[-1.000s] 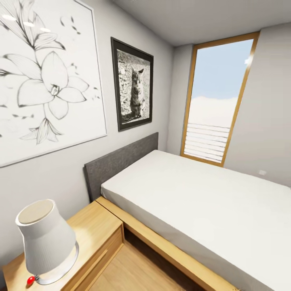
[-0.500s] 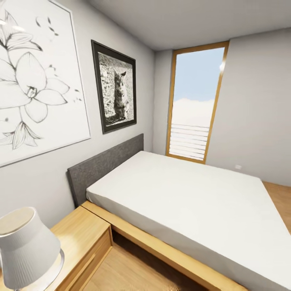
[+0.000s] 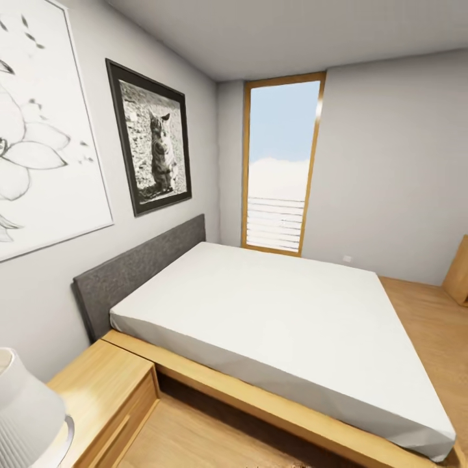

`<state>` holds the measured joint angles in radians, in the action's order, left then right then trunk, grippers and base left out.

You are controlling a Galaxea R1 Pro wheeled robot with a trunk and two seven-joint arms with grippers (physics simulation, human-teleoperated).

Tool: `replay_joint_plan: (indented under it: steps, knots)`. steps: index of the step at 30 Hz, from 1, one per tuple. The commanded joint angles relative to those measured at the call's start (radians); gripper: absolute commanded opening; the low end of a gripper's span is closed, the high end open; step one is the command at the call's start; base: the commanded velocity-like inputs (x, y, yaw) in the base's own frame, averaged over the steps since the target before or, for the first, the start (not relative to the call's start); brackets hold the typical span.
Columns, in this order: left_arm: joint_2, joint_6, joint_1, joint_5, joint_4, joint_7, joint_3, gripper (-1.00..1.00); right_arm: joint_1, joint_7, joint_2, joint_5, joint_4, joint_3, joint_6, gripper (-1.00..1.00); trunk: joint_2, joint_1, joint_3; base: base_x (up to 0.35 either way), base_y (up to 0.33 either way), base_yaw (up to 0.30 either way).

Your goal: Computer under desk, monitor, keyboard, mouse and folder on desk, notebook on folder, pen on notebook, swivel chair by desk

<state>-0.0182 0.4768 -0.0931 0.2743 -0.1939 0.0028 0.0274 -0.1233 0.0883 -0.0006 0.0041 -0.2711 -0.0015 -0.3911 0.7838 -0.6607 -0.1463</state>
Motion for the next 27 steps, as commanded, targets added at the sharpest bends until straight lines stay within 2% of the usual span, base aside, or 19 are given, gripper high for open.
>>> replay_joint_plan:
  steps: [1, 11, 27]
  knots:
    - [0.000, 0.003, -0.001, 0.005, 0.000, 0.000, 0.003, 1.00, -0.001, 0.003, 0.000, 0.001, 0.001, 0.000, -0.003, 1.00, 0.001, 0.000, -0.003, 0.000, 0.000, -0.234]
    - [0.000, 0.006, -0.001, 0.005, 0.001, 0.001, 0.002, 1.00, -0.001, 0.017, -0.001, 0.002, 0.001, 0.000, -0.001, 1.00, 0.001, 0.000, -0.012, 0.000, 0.000, -0.233]
    - [0.000, 0.017, 0.000, 0.005, 0.000, 0.002, 0.002, 1.00, -0.001, 0.023, -0.001, 0.002, 0.001, -0.001, 0.006, 1.00, 0.001, 0.000, -0.011, 0.000, 0.000, -0.287]
